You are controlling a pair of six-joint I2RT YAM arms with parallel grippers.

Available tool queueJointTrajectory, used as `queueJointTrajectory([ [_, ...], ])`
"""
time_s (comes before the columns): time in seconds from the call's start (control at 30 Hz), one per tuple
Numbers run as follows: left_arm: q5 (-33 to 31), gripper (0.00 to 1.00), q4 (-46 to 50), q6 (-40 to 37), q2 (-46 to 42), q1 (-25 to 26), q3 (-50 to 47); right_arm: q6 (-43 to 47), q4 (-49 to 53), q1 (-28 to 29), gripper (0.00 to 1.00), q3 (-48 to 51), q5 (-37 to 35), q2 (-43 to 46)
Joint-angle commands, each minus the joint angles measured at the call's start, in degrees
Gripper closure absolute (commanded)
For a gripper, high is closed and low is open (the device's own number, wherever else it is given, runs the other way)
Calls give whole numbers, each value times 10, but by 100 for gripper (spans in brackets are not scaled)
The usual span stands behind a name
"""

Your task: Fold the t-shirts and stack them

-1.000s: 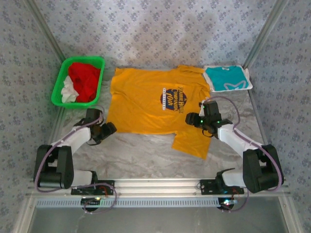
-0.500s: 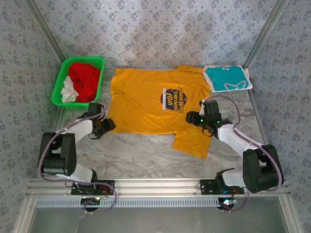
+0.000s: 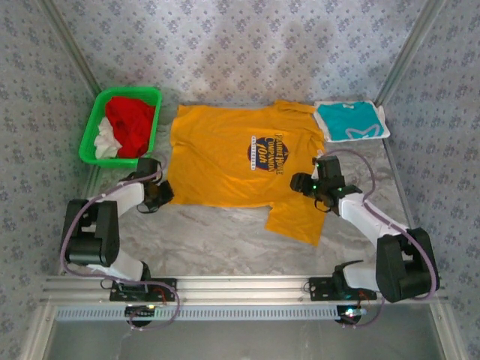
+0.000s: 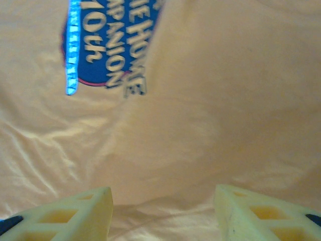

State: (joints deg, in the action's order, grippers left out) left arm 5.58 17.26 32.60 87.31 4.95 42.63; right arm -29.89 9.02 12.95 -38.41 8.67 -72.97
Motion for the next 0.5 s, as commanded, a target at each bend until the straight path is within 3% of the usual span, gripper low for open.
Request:
queueJointTrajectory([
  [0.0, 8, 100, 14, -1, -35, 1, 0, -64, 139, -13, 42, 0, -12, 31],
  [0.27, 11, 100, 53, 1, -87, 1, -8, -186, 360, -14, 35, 82, -42, 199],
  [0.47, 11, 100, 61, 3, -93, 1, -8, -194, 370, -44, 33, 112, 10, 190],
])
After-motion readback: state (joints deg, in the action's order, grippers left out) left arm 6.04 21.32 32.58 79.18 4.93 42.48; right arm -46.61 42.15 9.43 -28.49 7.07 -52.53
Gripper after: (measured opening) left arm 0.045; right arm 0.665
